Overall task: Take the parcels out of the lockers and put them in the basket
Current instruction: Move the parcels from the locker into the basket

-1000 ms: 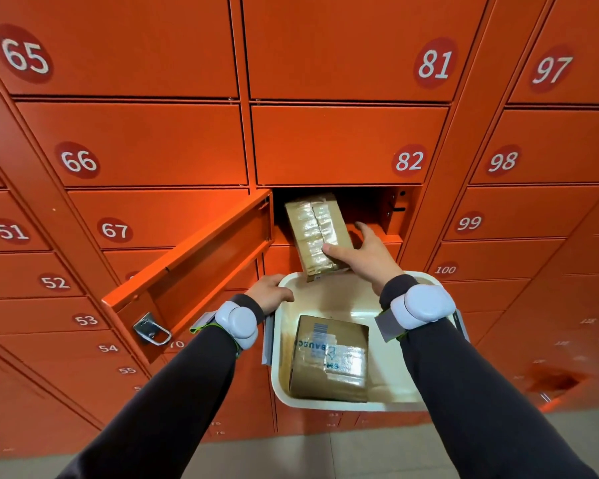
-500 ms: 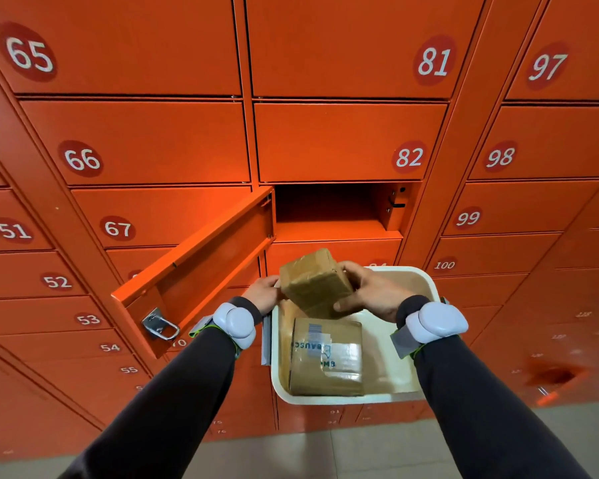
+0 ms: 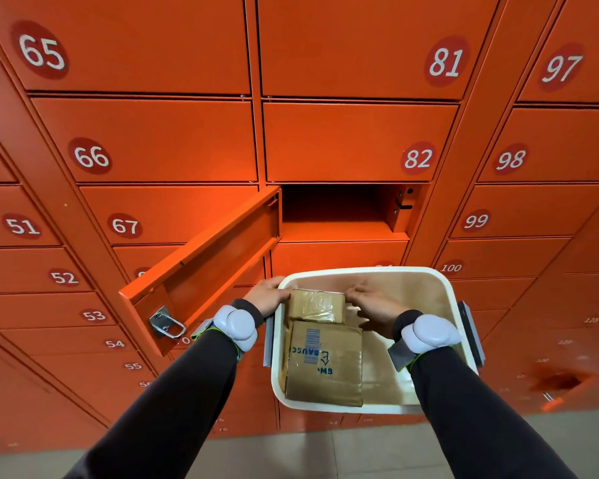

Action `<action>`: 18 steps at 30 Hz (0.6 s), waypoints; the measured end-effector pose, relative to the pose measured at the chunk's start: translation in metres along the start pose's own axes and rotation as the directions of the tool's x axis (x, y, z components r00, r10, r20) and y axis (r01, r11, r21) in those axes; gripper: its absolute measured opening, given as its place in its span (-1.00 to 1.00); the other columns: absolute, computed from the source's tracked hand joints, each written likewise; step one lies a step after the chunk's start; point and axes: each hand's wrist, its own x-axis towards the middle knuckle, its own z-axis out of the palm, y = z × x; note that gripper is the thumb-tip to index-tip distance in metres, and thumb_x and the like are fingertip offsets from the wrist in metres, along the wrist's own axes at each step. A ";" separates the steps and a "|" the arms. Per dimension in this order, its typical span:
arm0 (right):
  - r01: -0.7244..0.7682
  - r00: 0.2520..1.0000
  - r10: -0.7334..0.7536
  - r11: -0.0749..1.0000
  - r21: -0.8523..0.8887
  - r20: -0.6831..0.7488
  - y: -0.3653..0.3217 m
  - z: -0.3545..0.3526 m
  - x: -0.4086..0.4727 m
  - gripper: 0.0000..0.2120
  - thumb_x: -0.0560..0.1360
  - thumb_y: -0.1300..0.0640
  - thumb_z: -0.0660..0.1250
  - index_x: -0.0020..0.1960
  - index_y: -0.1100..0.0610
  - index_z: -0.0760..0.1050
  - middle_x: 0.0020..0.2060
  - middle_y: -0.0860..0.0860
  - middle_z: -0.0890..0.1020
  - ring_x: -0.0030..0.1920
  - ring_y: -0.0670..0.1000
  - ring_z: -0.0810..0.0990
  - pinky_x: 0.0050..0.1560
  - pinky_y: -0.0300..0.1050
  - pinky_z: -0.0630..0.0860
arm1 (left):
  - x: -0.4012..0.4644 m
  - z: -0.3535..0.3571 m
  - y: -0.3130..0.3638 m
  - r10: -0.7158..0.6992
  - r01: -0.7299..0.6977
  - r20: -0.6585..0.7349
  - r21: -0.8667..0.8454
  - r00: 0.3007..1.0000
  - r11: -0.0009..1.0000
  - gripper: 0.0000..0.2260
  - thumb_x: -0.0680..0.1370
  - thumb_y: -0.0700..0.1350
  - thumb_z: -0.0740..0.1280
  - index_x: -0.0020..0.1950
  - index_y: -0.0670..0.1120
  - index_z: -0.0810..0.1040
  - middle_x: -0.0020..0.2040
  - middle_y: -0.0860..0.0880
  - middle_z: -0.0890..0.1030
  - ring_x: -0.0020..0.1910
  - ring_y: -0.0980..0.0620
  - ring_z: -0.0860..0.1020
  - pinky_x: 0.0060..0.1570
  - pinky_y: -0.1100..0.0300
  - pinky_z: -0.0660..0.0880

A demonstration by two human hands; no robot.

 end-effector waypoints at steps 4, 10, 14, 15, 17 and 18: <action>-0.172 0.980 0.173 0.985 -0.025 0.097 0.001 0.005 -0.002 -0.50 0.52 -0.24 0.15 0.34 0.02 0.36 0.19 0.19 0.38 -0.14 0.16 0.44 -0.27 -0.01 0.53 | -0.001 0.001 0.001 -0.009 0.009 -0.020 -0.005 1.000 1.000 -0.78 0.53 -0.27 0.22 0.15 -0.22 0.53 -0.24 -0.07 0.50 -0.31 0.02 0.41 -0.43 0.37 0.31; -0.186 0.980 0.194 0.972 -0.141 0.044 -0.004 0.012 -0.002 -0.44 0.50 -0.23 0.19 0.37 0.09 0.35 0.28 0.15 0.36 0.16 0.25 0.47 -0.19 0.04 0.61 | 0.001 -0.003 -0.005 -0.031 0.031 -0.006 0.006 1.000 0.999 -0.77 0.52 -0.27 0.25 0.15 -0.23 0.55 -0.08 -0.11 0.54 -0.14 -0.02 0.45 -0.19 0.19 0.36; -0.054 0.996 0.078 0.870 -0.490 0.030 -0.029 0.009 -0.006 -0.50 0.55 -0.18 0.11 0.21 0.20 0.48 0.16 0.12 0.60 0.03 0.11 0.56 -0.07 -0.09 0.55 | -0.001 -0.003 -0.012 -0.051 0.051 -0.001 -0.013 0.999 0.999 -0.76 0.50 -0.28 0.26 0.15 -0.19 0.56 -0.14 -0.11 0.56 -0.32 0.02 0.48 -0.36 0.37 0.42; -0.002 0.999 0.021 0.836 -0.549 0.029 -0.037 0.010 -0.008 -0.53 0.55 -0.15 0.15 0.15 0.23 0.53 0.10 0.14 0.64 -0.06 0.09 0.56 -0.13 -0.14 0.51 | -0.002 -0.004 -0.013 -0.054 0.054 0.001 -0.017 0.999 0.998 -0.76 0.50 -0.28 0.26 0.14 -0.18 0.56 -0.18 -0.09 0.56 -0.38 0.08 0.46 -0.49 0.42 0.38; 0.079 0.997 -0.070 0.831 -0.551 0.037 -0.053 0.013 -0.012 -0.61 0.53 -0.08 0.25 0.07 0.24 0.59 0.00 0.16 0.68 -0.16 0.05 0.55 -0.20 -0.14 0.48 | -0.003 -0.005 -0.015 -0.056 0.055 -0.001 -0.031 0.998 0.998 -0.76 0.49 -0.28 0.28 0.14 -0.18 0.57 -0.16 -0.07 0.57 -0.35 0.10 0.48 -0.52 0.46 0.37; 0.112 0.994 -0.104 0.849 -0.517 0.045 -0.060 0.016 -0.016 -0.65 0.52 -0.06 0.28 0.04 0.21 0.60 -0.05 0.15 0.69 -0.18 0.03 0.55 -0.21 -0.14 0.49 | -0.003 -0.006 -0.017 -0.055 0.055 -0.001 -0.051 0.998 0.997 -0.75 0.49 -0.28 0.29 0.15 -0.18 0.57 -0.12 -0.08 0.58 -0.30 0.07 0.51 -0.45 0.43 0.40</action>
